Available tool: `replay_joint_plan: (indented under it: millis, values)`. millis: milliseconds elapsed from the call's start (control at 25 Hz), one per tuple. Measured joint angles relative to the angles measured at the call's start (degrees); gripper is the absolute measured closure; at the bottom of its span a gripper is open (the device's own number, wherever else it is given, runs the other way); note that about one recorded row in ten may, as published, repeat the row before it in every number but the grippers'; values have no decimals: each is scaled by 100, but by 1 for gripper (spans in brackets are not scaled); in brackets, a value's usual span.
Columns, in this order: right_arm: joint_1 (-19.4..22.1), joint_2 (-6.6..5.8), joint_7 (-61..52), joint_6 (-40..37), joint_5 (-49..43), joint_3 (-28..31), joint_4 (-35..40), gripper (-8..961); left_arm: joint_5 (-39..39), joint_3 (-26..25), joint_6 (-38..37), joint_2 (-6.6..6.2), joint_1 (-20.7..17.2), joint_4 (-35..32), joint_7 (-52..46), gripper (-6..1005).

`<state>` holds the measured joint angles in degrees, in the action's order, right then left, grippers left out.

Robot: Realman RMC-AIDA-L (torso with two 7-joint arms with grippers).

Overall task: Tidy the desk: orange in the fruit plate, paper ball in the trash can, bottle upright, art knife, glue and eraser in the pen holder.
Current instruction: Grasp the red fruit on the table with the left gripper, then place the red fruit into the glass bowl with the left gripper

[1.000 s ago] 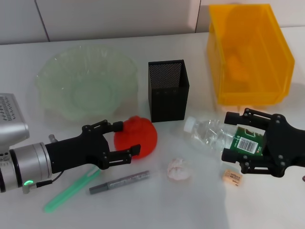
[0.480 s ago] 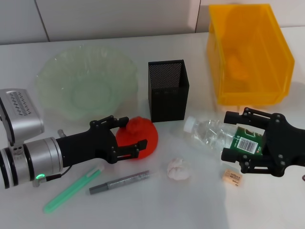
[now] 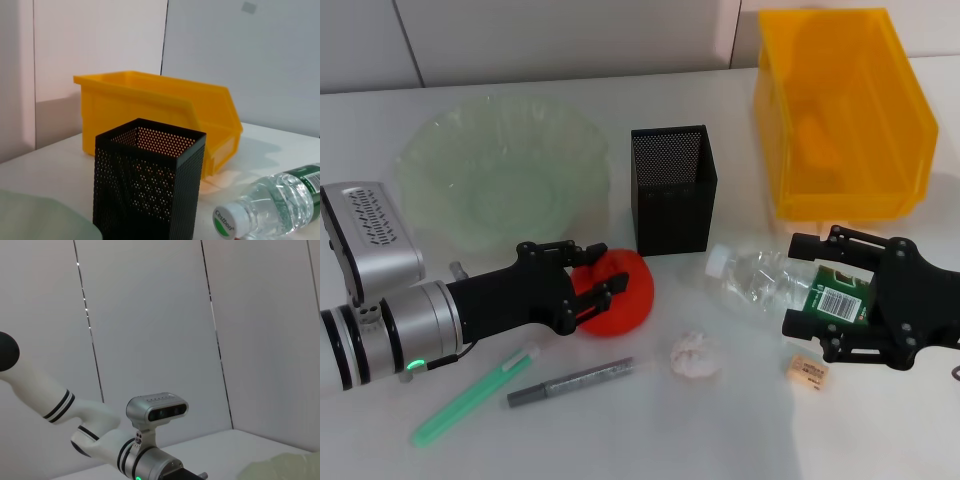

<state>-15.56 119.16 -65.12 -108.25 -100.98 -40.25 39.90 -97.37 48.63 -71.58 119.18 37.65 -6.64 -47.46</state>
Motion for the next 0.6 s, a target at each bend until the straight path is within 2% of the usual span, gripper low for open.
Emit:
replay_joint_plan:
  millis: [200, 400, 480, 600]
  values:
    - [7, 2, 0, 22, 0, 0, 0, 125, 11, 41, 20, 0, 30, 5, 4, 494]
    - [-4, 2, 0, 29, 0, 0, 0, 125, -11, 54, -20, 0, 44, 5, -18, 745]
    - [-7, 2, 0, 33, 0, 0, 0, 125, -42, 64, -199, 0, 44, -8, -78, 806]
    - [8, 2, 0, 35, 0, 24, 0, 126, -40, 39, -1183, -17, -131, -283, -133, 819]
